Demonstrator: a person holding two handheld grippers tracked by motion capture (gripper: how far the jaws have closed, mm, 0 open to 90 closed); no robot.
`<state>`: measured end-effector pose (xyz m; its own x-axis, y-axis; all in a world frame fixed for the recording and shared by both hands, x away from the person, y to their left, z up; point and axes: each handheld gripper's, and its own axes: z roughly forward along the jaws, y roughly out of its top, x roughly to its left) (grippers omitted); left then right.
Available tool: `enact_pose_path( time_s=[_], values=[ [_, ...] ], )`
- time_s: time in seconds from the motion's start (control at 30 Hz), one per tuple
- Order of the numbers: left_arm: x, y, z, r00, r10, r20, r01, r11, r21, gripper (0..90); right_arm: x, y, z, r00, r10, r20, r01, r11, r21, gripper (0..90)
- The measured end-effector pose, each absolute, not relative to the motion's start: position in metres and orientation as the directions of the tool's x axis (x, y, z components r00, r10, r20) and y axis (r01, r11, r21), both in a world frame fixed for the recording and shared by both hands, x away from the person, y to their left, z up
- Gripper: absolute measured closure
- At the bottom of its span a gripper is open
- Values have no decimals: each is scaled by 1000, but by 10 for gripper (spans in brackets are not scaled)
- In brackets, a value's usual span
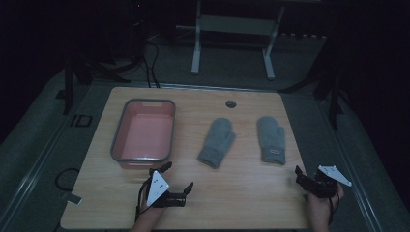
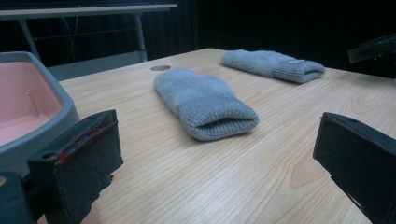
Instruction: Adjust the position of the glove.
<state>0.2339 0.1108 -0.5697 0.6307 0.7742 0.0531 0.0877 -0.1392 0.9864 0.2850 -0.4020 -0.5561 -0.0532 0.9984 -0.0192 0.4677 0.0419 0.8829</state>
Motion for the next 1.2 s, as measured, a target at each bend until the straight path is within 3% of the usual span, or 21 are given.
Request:
enact_pose_path(
  time_s=[0.27, 0.83, 0.93, 1.1, 1.2],
  values=[
    [233, 111, -570, 626, 778, 55, 84, -137, 987, 13, 285, -401, -556, -54, 998, -27, 469, 49, 882, 134],
    [233, 111, -570, 630, 775, 47, 82, -126, 989, 13, 308, -364, -502, -335, 942, -34, 411, 179, 894, 120],
    [233, 112, -570, 629, 776, 42, 83, -121, 989, 13, 319, -347, -492, -435, 900, -26, 405, 222, 887, 127],
    [233, 112, -570, 629, 776, 43, 82, -121, 989, 13, 326, -330, -485, -434, 899, -57, 385, 242, 891, 142],
    [233, 112, -570, 630, 775, 44, 81, -122, 989, 13, 338, -312, -481, -494, 868, -55, 390, 278, 878, 113]
  ],
)
